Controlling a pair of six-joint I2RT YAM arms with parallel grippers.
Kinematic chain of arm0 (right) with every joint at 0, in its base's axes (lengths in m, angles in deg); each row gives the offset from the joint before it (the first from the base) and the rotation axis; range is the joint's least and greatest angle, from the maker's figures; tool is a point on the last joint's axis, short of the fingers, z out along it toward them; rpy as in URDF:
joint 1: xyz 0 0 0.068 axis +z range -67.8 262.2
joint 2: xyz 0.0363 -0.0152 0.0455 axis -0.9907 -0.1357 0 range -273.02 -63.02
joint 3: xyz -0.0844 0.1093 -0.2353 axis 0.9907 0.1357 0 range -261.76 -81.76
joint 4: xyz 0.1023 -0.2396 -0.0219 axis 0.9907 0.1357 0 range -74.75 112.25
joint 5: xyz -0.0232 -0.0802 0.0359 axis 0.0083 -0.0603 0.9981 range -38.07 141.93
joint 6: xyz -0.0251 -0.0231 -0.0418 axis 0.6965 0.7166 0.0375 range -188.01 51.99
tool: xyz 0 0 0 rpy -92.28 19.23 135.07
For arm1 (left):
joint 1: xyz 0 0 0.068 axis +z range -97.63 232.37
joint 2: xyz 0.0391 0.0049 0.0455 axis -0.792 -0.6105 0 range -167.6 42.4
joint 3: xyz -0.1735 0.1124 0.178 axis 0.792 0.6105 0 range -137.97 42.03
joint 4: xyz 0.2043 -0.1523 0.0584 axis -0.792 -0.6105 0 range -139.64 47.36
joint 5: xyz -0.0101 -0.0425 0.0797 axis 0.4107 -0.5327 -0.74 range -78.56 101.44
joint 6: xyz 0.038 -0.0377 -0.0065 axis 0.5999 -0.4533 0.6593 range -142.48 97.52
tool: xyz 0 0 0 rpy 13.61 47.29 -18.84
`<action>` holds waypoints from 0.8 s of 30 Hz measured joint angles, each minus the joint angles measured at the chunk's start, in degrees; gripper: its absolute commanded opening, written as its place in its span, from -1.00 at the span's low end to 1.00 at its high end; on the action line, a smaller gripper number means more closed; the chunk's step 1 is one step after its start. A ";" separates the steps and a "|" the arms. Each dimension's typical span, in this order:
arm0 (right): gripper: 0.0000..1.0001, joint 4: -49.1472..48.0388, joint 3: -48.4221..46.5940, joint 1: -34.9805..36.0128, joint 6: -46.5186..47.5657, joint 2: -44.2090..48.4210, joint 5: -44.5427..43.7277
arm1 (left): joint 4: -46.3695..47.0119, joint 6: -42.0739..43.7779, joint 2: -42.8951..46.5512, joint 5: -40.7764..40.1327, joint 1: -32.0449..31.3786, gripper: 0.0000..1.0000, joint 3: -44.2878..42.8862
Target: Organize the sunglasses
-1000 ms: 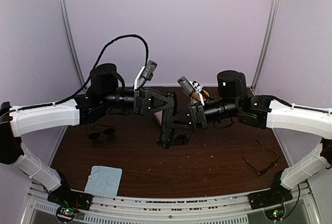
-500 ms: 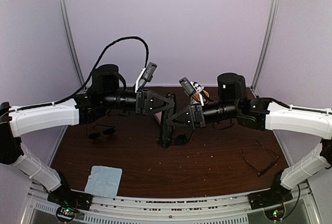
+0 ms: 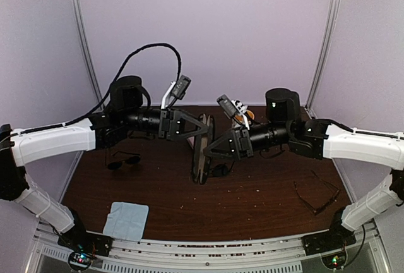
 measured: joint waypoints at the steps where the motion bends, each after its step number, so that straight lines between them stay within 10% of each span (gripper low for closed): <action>1: -0.86 -0.26 0.00 -0.02 0.22 0.09 0.79 | 0.42 -0.04 0.02 1.29 0.17 -0.60 0.00; 24: -0.02 5.01 0.52 -0.76 9.55 3.39 -1.70 | 0.52 2.49 0.57 2.67 -0.57 -0.63 -0.72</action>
